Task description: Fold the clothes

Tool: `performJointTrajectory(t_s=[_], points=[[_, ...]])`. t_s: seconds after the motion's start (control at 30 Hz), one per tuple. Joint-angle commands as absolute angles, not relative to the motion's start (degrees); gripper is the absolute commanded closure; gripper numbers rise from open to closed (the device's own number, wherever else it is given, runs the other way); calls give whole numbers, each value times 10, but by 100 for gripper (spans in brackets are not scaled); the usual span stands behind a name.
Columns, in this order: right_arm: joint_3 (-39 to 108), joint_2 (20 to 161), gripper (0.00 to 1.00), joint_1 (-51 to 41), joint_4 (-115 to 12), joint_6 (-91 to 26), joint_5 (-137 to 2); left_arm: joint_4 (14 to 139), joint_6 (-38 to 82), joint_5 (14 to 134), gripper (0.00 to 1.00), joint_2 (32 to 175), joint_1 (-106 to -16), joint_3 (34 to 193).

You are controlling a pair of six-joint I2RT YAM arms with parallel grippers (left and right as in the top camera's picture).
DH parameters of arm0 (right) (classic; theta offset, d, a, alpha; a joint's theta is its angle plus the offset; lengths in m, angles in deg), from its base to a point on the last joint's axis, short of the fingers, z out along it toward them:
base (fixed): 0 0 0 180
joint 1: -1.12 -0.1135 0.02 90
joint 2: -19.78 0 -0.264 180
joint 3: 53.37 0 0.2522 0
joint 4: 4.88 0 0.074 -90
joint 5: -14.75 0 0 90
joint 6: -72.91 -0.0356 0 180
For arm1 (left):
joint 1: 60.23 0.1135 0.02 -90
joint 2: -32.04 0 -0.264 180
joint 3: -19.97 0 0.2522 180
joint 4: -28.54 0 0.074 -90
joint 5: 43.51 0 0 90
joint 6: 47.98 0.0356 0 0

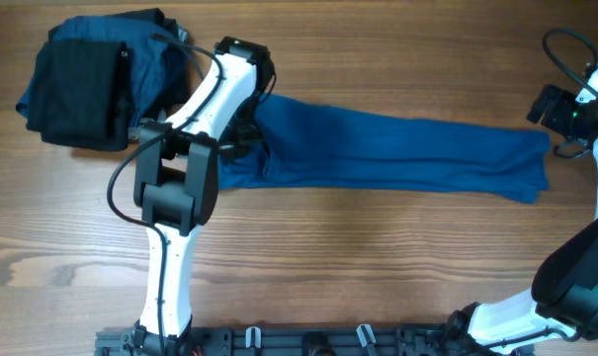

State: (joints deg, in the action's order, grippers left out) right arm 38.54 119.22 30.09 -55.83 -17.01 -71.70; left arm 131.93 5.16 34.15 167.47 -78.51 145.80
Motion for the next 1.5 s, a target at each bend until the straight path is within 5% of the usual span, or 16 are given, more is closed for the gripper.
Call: performJointTrajectory(t_s=[0.0,0.4,0.57,1.0,1.13,1.17,1.2,1.23,1.27,1.47], points=[[387,1198,0,303,-557,-171,-725,1313,57,320,96,1662,-763,1456],[387,1198,0,303,-557,-171,-725,1280,206,459,96,1609,-819,1450],[387,1198,0,303,-557,-171,-725,1221,267,606,96,1614,-843,1450],[387,1198,0,303,-555,-174,-722,1113,266,606,96,1624,-852,1405],[387,1197,0,303,-605,-238,-598,1094,266,604,96,1624,-851,1402],[387,1197,5,303,-618,-210,-553,1090,266,603,96,1624,-851,1402],[387,1198,32,303,-636,-157,-489,1084,266,601,96,1624,-851,1400],[382,1198,80,299,-659,-121,-440,1076,266,601,96,1624,-851,1400],[375,1198,96,295,-674,-130,-437,1068,266,601,96,1624,-851,1400],[283,1199,96,245,-638,-85,-354,1016,266,600,96,1624,-851,1400]])
